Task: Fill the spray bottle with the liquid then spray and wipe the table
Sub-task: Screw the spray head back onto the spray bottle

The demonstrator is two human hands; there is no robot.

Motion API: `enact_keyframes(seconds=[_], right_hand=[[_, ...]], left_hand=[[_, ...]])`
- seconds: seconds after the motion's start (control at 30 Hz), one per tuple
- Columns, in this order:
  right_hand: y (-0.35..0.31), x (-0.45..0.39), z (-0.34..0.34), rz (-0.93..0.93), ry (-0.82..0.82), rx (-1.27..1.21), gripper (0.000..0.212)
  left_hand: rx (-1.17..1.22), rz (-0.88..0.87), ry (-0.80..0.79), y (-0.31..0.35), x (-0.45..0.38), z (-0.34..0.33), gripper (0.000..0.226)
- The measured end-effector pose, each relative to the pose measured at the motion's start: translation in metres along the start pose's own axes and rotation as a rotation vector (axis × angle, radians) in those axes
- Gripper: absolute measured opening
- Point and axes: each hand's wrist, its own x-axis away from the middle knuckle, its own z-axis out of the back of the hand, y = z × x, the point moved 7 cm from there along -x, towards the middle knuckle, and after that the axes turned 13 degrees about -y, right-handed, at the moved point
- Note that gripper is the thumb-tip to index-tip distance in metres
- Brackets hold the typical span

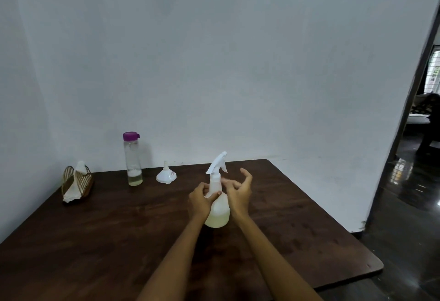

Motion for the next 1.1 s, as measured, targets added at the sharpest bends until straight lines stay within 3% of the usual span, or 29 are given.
enact_keyframes(seconds=[0.07,0.13,0.37,0.47,0.63,0.77,0.83,0.9,1.0,1.1], right_hand=[[-0.001,0.004,0.016,0.022,0.121,-0.008,0.041],[-0.007,0.003,0.025,0.038,0.138,0.007,0.041],[-0.015,-0.018,-0.006,-0.110,-0.303,0.003,0.073],[-0.013,-0.019,-0.016,-0.133,-0.345,0.023,0.074],[-0.008,-0.011,-0.015,-0.024,-0.179,0.154,0.056],[-0.009,-0.001,0.002,0.038,0.041,0.080,0.035],[-0.011,-0.006,0.013,0.026,0.099,0.093,0.036],[-0.013,-0.020,0.015,-0.024,0.002,0.094,0.053],[-0.020,-0.036,-0.003,-0.089,-0.286,0.081,0.071],[-0.025,-0.043,-0.008,-0.056,-0.316,0.193,0.045]], left_hand=[[-0.005,0.016,-0.003,0.000,-0.001,-0.001,0.037],[-0.010,0.021,-0.005,0.000,-0.001,-0.002,0.038],[-0.001,0.007,-0.003,0.001,0.000,-0.002,0.039],[-0.004,0.010,-0.006,0.000,-0.001,-0.002,0.038],[-0.007,0.001,0.003,0.000,0.000,-0.002,0.031],[-0.012,0.004,0.005,-0.001,0.001,-0.002,0.033],[-0.007,0.003,0.002,-0.002,-0.001,-0.002,0.035],[-0.008,0.007,0.000,-0.002,-0.001,-0.003,0.036],[-0.003,0.002,-0.004,-0.002,-0.002,-0.003,0.037],[0.001,-0.005,-0.008,-0.002,-0.002,-0.004,0.035]])
